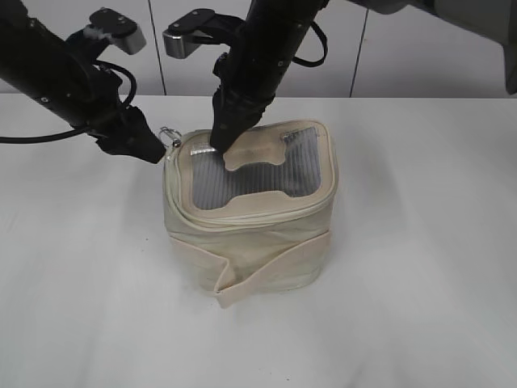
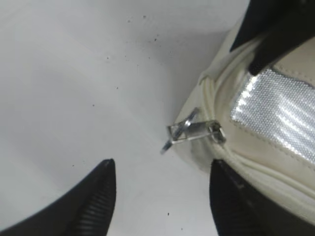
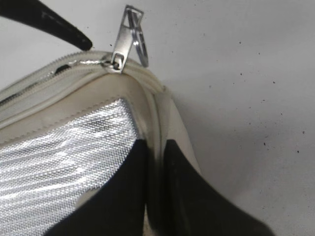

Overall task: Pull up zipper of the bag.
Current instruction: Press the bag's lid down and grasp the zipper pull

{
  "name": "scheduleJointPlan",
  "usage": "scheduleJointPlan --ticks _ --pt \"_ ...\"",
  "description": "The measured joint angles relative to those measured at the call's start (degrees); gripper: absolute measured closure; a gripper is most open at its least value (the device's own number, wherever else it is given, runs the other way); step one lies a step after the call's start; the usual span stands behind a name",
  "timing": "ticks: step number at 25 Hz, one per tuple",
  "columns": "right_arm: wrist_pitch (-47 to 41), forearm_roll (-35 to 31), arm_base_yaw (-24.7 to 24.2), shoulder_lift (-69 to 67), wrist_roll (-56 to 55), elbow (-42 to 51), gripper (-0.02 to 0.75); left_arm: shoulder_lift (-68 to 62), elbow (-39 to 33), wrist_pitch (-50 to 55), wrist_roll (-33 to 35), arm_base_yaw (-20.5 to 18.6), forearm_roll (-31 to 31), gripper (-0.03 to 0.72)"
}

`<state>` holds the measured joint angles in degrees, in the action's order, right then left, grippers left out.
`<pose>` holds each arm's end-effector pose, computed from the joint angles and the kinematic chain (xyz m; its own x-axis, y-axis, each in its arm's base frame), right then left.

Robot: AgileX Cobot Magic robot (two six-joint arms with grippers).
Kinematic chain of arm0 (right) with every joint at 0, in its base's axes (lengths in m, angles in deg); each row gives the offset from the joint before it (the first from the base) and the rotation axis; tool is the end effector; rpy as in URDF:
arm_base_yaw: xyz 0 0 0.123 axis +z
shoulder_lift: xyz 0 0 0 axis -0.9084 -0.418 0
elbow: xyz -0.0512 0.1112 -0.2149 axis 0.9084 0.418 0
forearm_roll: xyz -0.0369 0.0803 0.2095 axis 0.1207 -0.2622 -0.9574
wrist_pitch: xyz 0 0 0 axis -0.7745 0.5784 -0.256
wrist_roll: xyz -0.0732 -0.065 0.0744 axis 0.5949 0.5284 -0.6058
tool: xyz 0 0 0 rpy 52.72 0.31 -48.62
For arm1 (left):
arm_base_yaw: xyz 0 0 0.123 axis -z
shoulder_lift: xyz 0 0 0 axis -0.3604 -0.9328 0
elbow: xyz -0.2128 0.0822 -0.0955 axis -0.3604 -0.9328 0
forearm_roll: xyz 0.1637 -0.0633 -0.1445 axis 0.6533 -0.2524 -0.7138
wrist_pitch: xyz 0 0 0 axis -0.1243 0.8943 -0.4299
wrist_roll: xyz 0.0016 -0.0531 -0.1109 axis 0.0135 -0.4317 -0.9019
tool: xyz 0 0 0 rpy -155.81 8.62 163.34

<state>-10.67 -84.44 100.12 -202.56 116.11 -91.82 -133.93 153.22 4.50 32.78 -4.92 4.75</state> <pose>0.3510 0.2967 0.1732 -0.2442 -0.8620 -0.4441 -0.9691 0.2327 0.0812 0.3217 -0.1430 0.1714 -0.5029 0.6806 -0.5328 0.8270 0.5580 -0.0677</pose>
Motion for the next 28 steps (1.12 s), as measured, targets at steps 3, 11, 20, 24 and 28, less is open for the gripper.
scheduleJointPlan --ticks 3,11,20,24,28 --pt "0.0 0.0 0.0 0.0 0.0 0.0 0.663 -0.4 0.0 -0.9 0.6 0.1 -0.7 0.227" --pt "0.0 0.1 0.0 0.0 0.0 0.0 0.663 -1.1 0.0 -4.1 1.4 2.2 0.1 0.294" --pt "0.0 0.1 0.0 0.0 0.0 -0.1 0.664 -1.7 0.0 -3.6 1.4 3.0 -0.2 0.692" --pt "0.0 0.1 0.0 0.0 0.0 -0.1 0.664 -1.6 0.0 -1.6 1.4 2.6 1.3 0.692" --pt "0.0 0.1 0.0 0.0 -0.1 -0.1 0.664 -0.9 0.0 1.1 -0.3 0.3 1.7 0.684"
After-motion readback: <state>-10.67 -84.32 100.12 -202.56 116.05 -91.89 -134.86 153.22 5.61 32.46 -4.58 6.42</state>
